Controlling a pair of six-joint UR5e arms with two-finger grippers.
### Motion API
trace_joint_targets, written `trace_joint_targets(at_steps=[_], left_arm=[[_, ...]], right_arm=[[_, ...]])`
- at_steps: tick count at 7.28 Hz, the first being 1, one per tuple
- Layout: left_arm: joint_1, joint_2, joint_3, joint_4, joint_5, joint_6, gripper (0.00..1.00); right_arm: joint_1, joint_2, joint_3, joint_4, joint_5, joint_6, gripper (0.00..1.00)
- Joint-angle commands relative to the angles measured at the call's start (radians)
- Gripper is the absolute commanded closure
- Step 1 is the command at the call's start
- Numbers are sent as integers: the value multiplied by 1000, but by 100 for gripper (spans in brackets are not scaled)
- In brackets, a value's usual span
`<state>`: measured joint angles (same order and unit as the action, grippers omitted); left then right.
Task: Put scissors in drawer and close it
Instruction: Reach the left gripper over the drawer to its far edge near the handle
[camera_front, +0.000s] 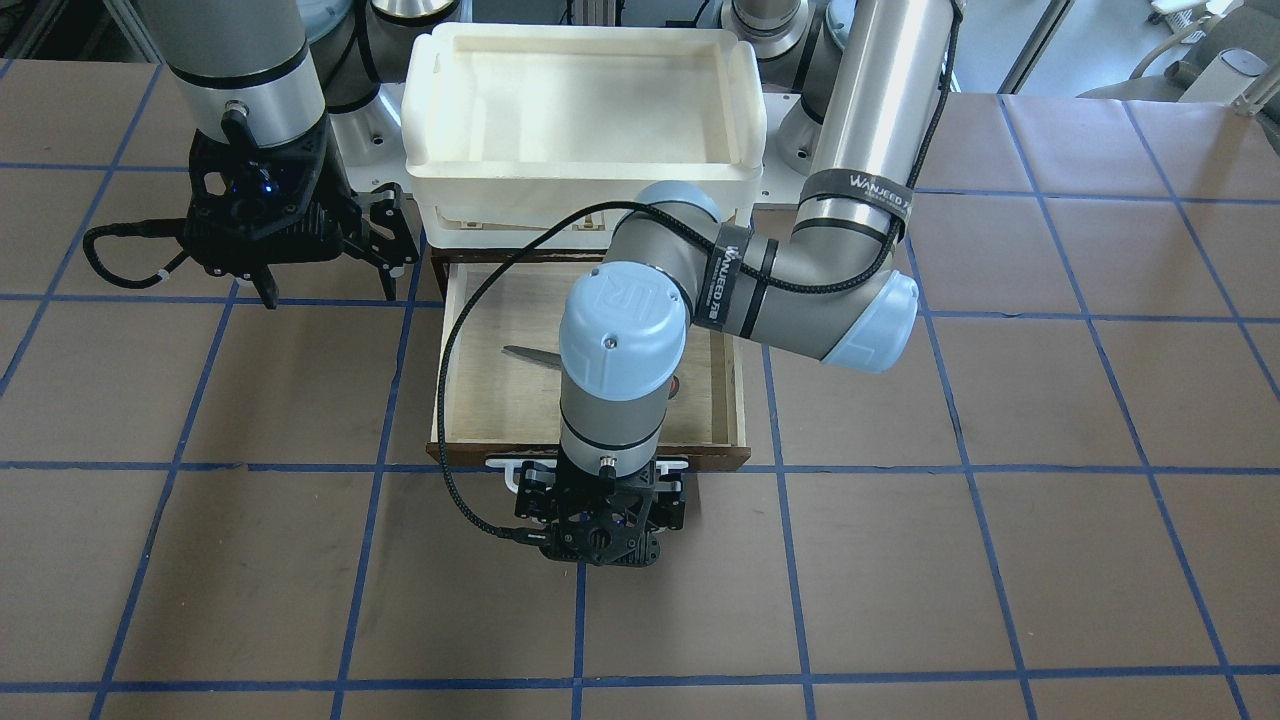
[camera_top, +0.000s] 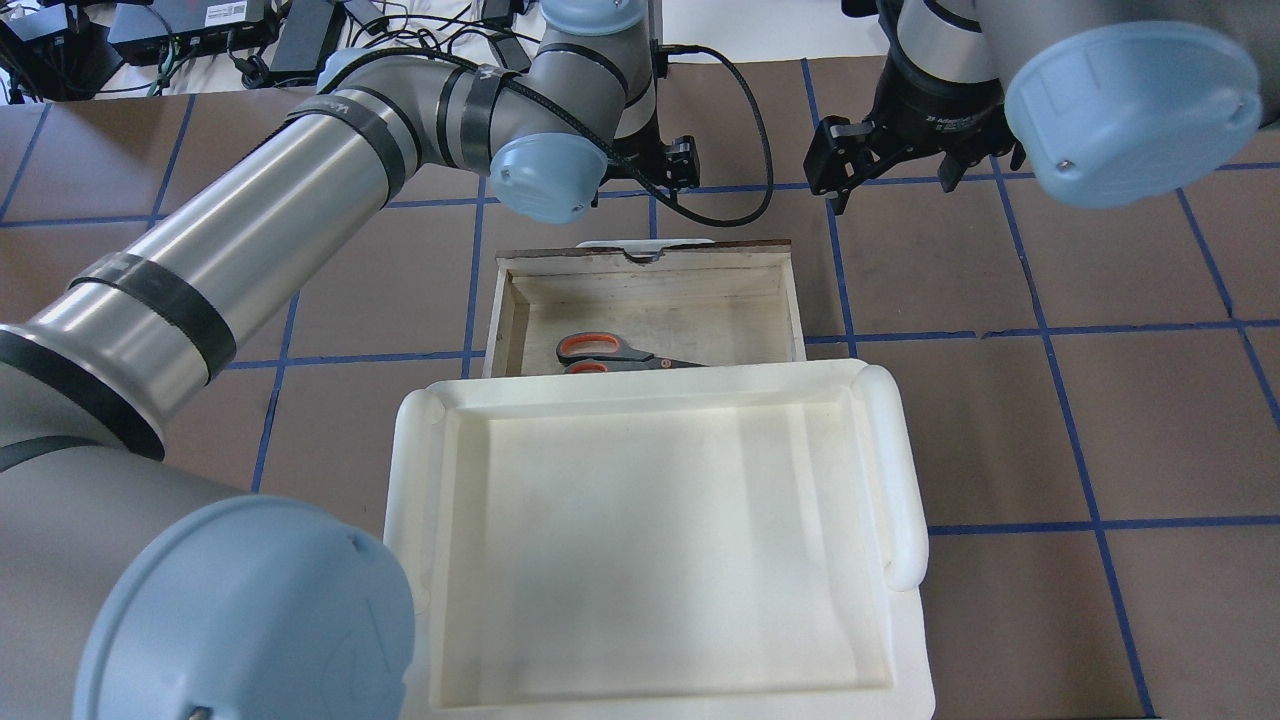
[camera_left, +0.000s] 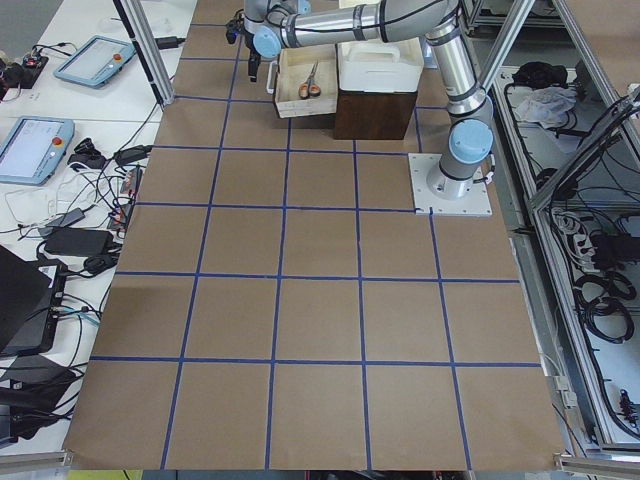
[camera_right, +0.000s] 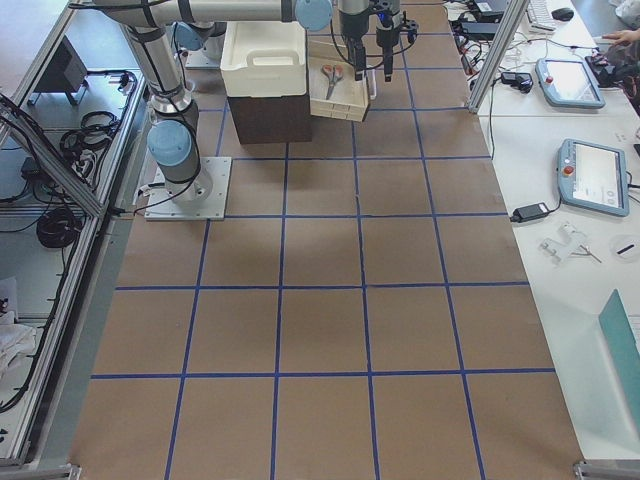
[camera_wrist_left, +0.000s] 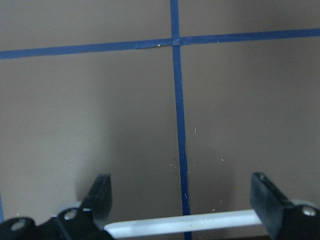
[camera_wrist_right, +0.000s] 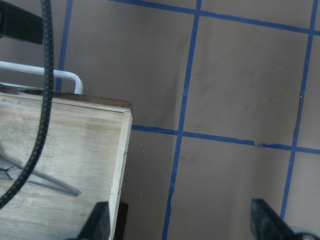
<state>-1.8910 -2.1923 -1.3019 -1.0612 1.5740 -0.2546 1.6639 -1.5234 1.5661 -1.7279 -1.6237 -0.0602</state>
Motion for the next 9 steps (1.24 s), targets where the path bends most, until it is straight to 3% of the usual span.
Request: trace_joint_targets(at_steps=[1, 5, 9], left_arm=[[-11, -50, 32, 12, -2, 0, 0], [-22, -113, 36, -2, 14, -26, 0], [-26, -118, 50, -132, 6, -60, 0]], right_arm=[[-4, -1, 0, 4, 1, -9, 0], [-4, -4, 0, 2, 51, -26, 0], [-6, -8, -1, -1, 42, -40, 0]])
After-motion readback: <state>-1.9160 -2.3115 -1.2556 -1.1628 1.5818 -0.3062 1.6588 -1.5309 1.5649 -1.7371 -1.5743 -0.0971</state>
